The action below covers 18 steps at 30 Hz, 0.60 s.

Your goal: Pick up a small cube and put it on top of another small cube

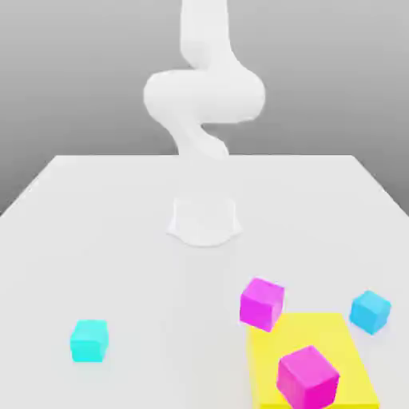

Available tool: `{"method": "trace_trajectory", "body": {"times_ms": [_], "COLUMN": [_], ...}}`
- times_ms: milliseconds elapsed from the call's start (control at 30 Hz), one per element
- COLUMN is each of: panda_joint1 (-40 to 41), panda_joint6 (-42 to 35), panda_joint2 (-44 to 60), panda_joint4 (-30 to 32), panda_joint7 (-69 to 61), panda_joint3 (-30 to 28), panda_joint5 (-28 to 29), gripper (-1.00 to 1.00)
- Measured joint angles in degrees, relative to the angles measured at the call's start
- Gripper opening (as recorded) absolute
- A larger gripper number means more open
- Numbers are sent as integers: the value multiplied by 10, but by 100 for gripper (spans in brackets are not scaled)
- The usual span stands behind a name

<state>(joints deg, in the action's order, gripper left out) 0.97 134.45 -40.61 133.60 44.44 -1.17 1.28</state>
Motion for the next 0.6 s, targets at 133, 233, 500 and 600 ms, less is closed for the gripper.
{"method": "trace_trajectory", "body": {"times_ms": [133, 233, 500, 600], "panda_joint1": [16, 27, 51, 66], "panda_joint6": [44, 76, 162, 194], "panda_joint2": [86, 148, 314, 377], "panda_joint4": [30, 52, 110, 131], "panda_joint7": [-26, -47, -126, -169], "panda_joint3": [-24, -44, -104, -124], "panda_joint5": [18, 26, 19, -2], "gripper": [0, 0, 0, 0]}}
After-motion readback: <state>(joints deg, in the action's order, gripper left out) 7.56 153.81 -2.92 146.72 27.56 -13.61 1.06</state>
